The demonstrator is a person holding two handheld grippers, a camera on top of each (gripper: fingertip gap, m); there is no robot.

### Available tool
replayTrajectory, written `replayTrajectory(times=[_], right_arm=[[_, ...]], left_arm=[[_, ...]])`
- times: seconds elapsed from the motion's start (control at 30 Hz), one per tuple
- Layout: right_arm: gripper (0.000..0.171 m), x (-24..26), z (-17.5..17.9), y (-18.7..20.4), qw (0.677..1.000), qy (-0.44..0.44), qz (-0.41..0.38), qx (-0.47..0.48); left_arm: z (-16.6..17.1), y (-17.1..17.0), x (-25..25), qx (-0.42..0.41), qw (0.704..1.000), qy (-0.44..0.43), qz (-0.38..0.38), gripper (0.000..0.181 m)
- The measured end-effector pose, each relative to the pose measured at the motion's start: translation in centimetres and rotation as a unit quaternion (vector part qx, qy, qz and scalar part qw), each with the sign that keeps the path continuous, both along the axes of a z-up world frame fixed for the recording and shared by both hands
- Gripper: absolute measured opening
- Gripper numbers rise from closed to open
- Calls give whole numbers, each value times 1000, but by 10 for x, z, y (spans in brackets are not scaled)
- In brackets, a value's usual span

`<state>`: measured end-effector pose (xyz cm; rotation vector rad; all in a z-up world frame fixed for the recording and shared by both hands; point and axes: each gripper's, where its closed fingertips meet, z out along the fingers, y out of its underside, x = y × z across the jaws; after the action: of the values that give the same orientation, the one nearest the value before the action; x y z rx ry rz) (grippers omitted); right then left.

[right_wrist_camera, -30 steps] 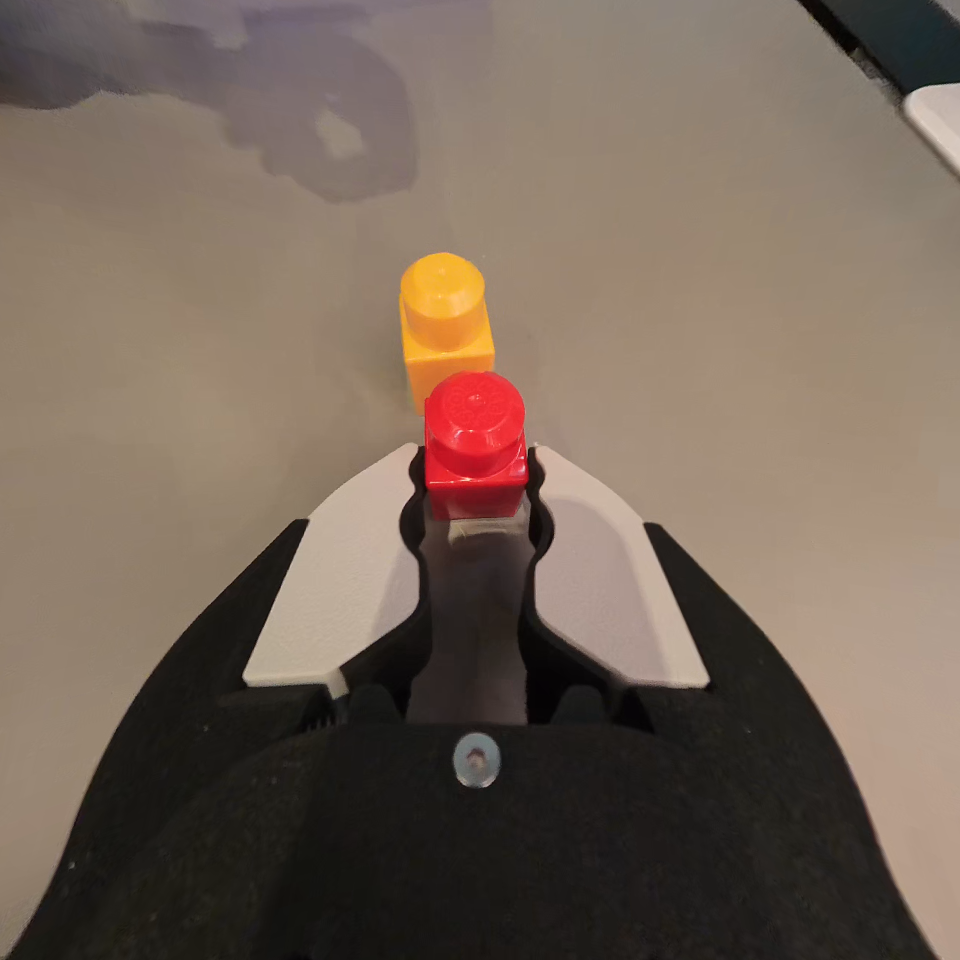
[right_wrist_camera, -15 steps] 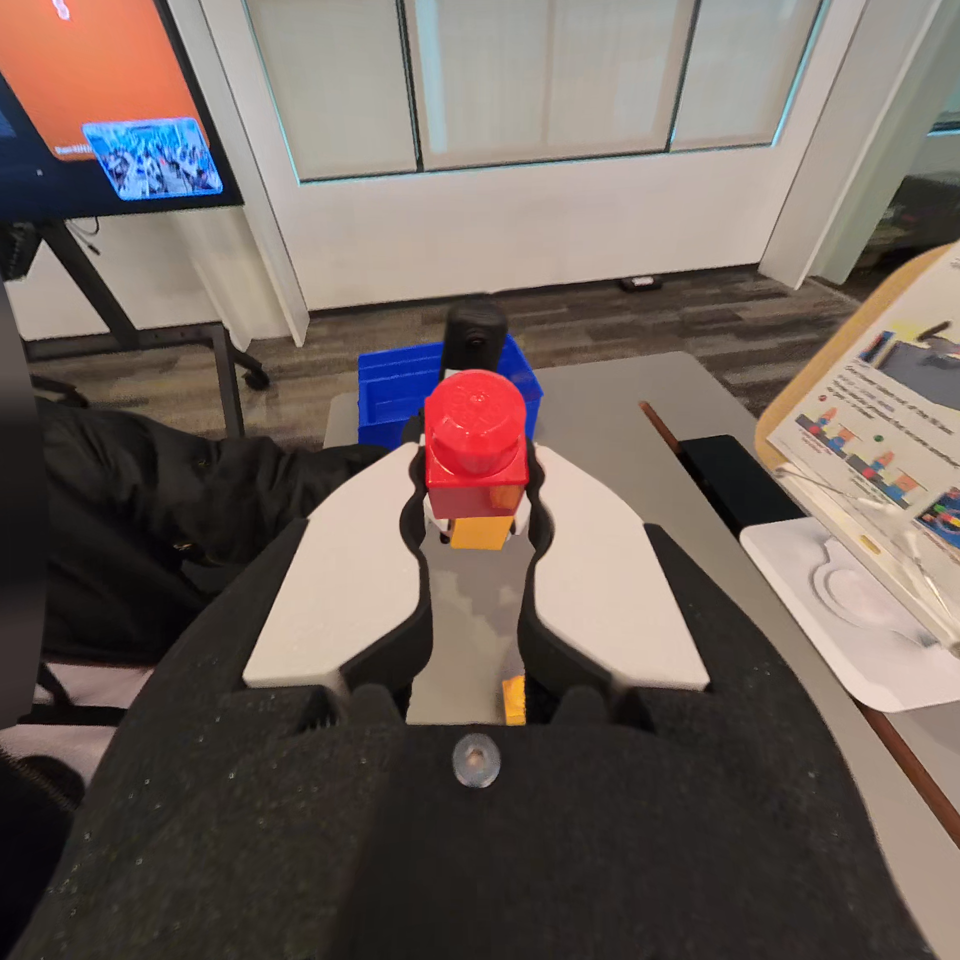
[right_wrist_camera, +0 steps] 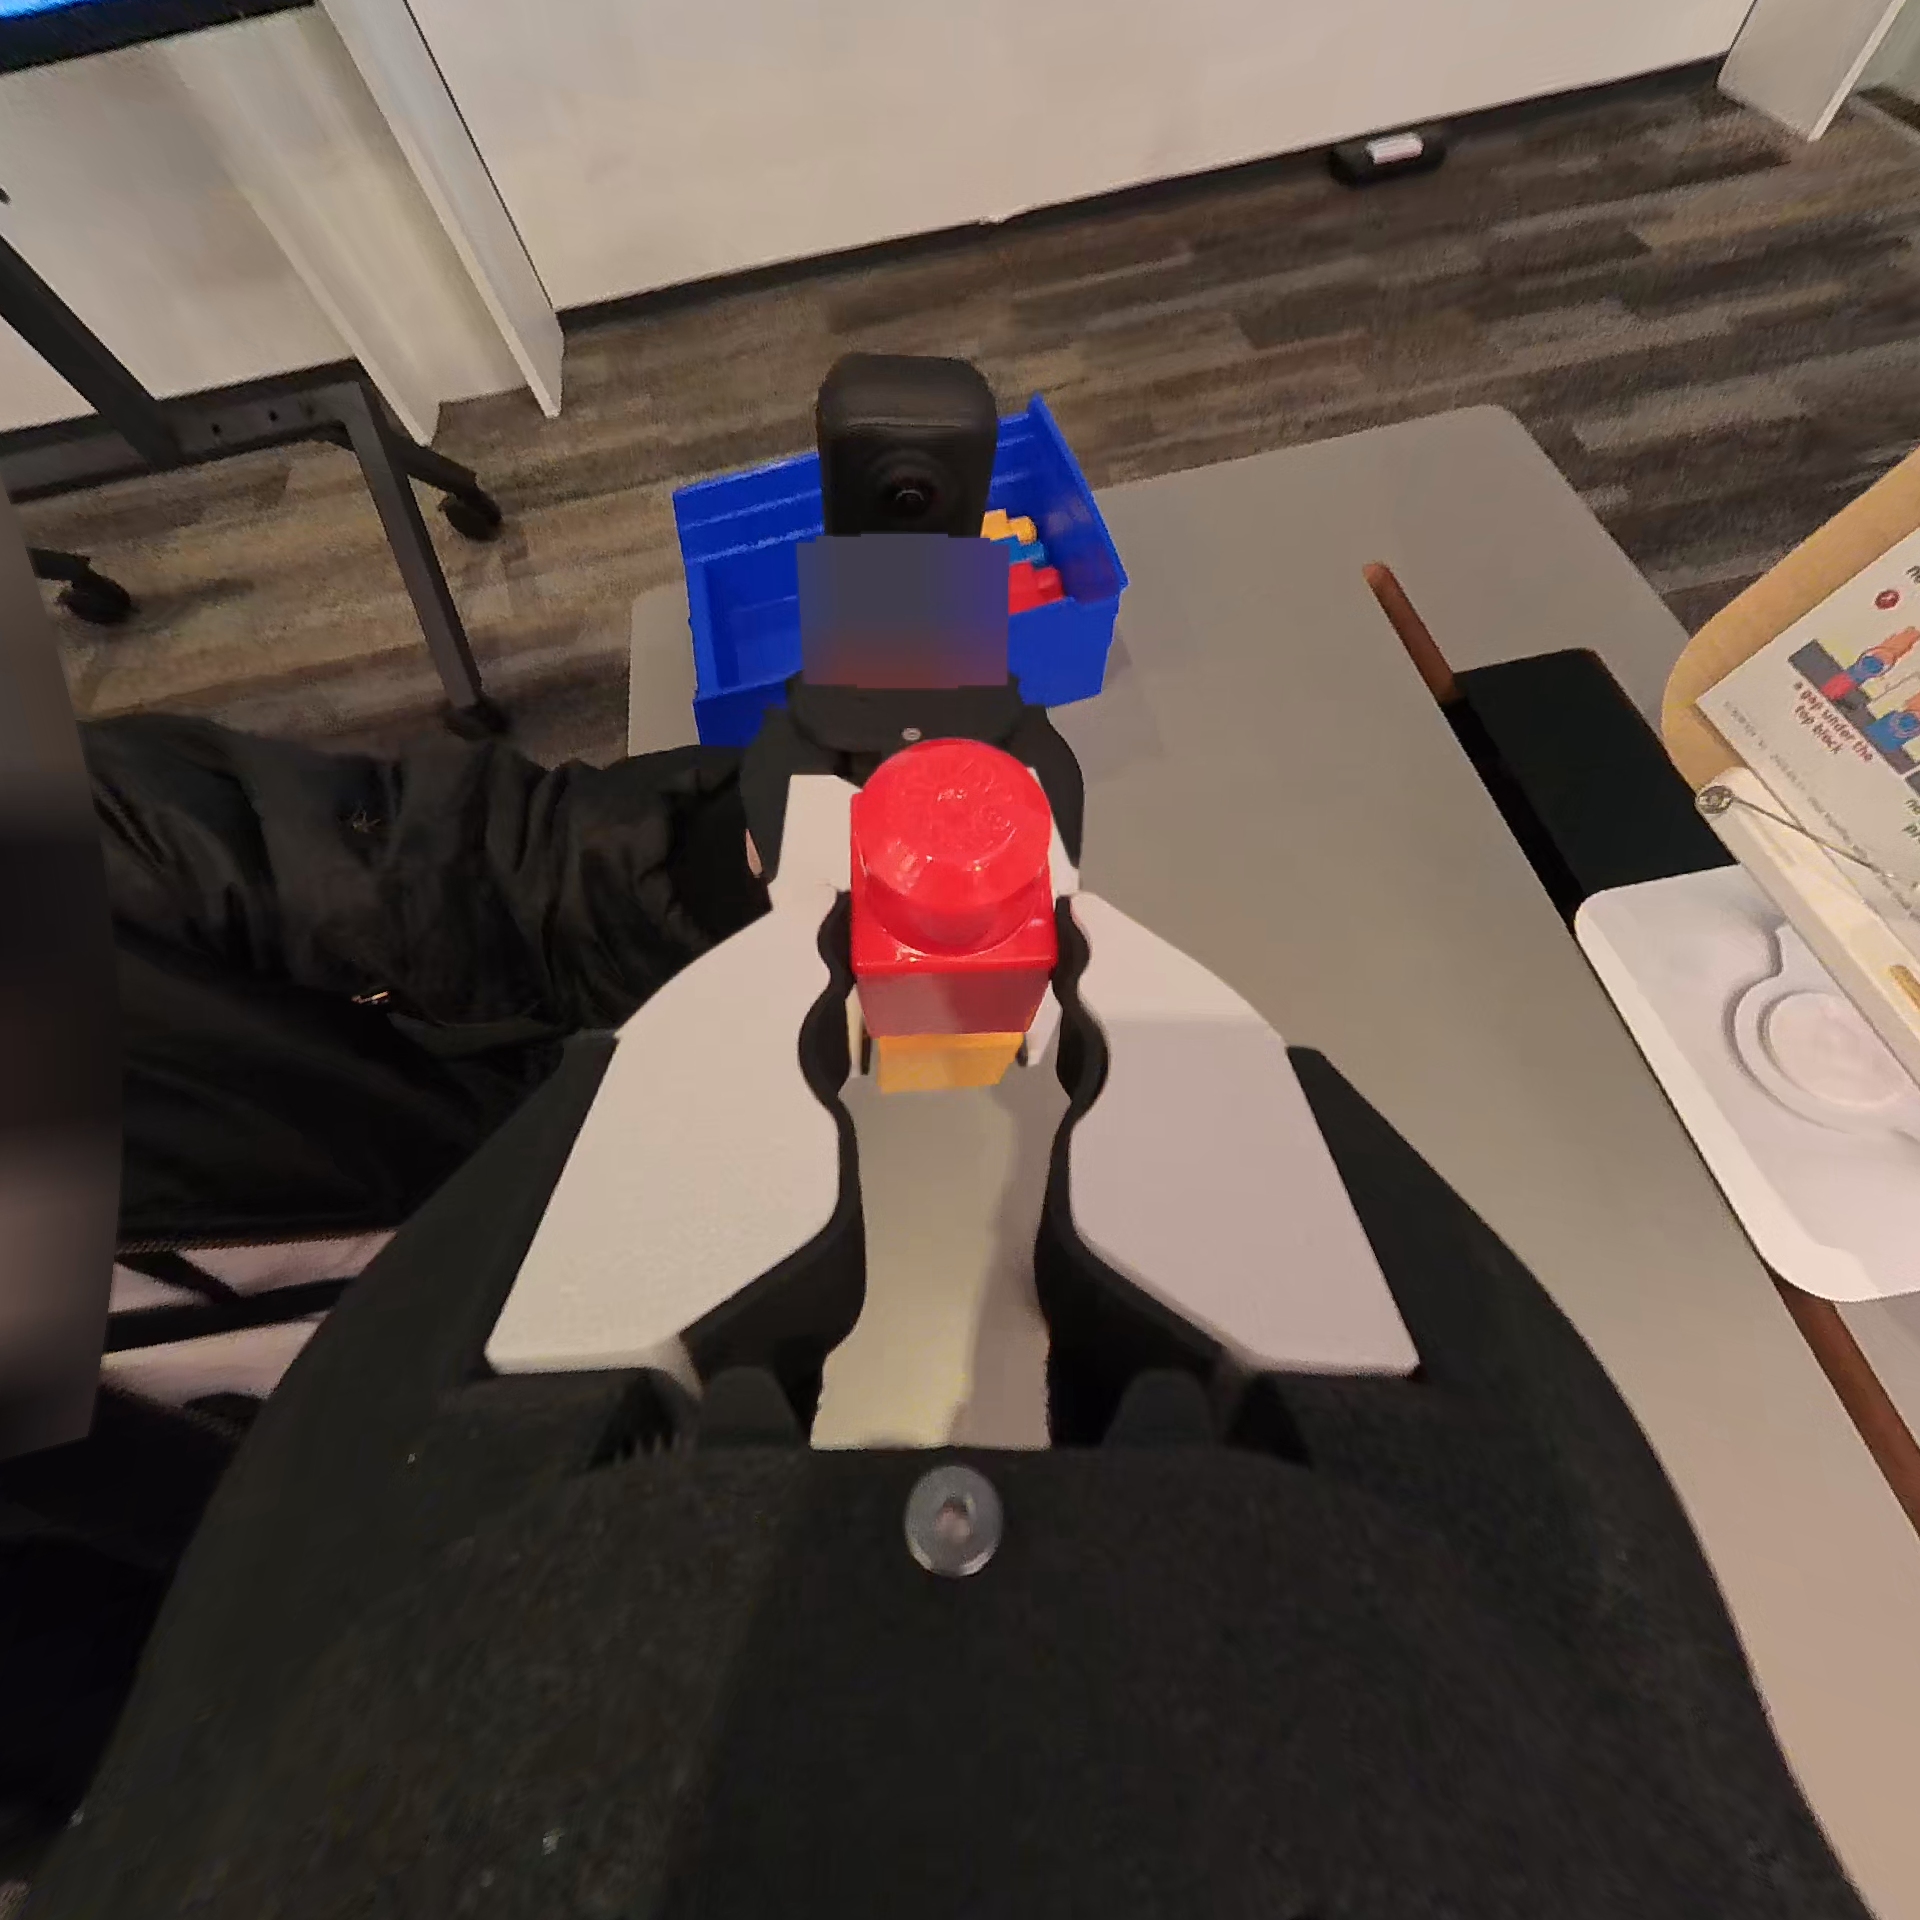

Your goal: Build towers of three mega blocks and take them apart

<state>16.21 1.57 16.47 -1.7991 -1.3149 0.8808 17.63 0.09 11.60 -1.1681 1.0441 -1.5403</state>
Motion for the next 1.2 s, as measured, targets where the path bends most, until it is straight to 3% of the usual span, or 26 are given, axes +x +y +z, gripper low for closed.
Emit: replayTrajectory(times=[0.27, 0.83, 0.97, 1.03, 1.07, 1.13, 1.2], right_arm=[[36, -6, -5, -6, 1000, -26, 1, -3], [36, 8, -28, -16, 994, -98, 12, -49], [39, 1, -16, -16, 998, -34, 37, 35], [72, 7, -9, -14, 993, 9, 25, 116], [62, 16, -11, -12, 988, 34, 17, 149], [55, 38, -45, 1, 983, 45, -20, 175], [60, 62, -112, 25, 986, -4, -79, 148]], left_arm=[[9, -7, -3, 3, 1000, -7, -9, 35], [-5, -14, 3, 2, 999, 35, -35, 35], [5, -13, -4, 1, 999, 2, -42, 36], [5, 1, -13, 8, 1000, -1, -5, 35], [5, 7, -19, 8, 1000, -2, 6, 35], [8, 15, -33, 3, 1000, -14, 8, 35], [10, 26, -45, 1, 999, -21, 28, 35]])
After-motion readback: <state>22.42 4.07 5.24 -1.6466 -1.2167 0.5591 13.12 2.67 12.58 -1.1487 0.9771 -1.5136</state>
